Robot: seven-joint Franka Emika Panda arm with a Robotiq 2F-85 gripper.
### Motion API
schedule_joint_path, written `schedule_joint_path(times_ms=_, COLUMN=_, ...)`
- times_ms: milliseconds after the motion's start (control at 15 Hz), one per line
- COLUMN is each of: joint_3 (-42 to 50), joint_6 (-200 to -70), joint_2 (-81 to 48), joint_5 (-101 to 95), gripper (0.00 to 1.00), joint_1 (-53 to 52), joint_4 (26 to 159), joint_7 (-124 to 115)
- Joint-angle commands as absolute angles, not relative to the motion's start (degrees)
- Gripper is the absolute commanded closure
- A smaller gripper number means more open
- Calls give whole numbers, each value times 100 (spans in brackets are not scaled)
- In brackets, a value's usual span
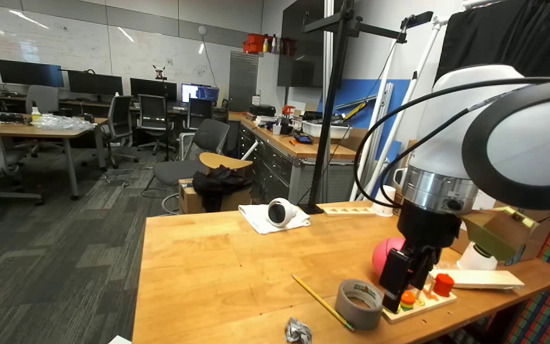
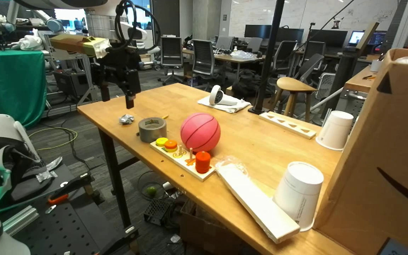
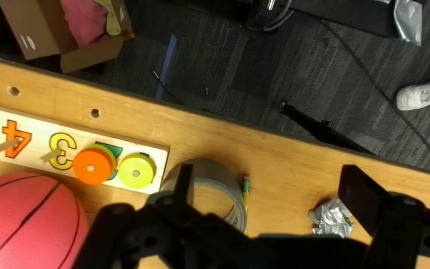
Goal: Move the red ball to the right
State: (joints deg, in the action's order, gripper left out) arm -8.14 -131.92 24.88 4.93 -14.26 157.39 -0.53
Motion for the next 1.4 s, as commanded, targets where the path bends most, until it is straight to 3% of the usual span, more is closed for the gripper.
schedule_joint_path(times_ms=0, joint_3=-685, joint_6=-13390, joint_2=2130, joint_5=839, gripper=0, joint_1=-1583, joint_4=15551, joint_7=571)
schedule_joint_path(times_ms=533, joint_3=-349, joint_6=-13442, joint_2=611, joint_5=1204, gripper=0, joint_1=-1441, joint_4=14493, joint_7=2223)
schedule_joint_path(times_ms=1000, joint_3=-162, joint_6=-11636, joint_2=-1064, joint_5=-250, gripper=0, joint_1=-541, joint_4=13073, joint_7=1841)
schedule_joint_path(times_ms=1333, joint_3=-51, joint_6=-10712, joint_2=-965, joint_5=-1133, gripper=0, joint_1=-210, joint_4=11930, joint_7=1737)
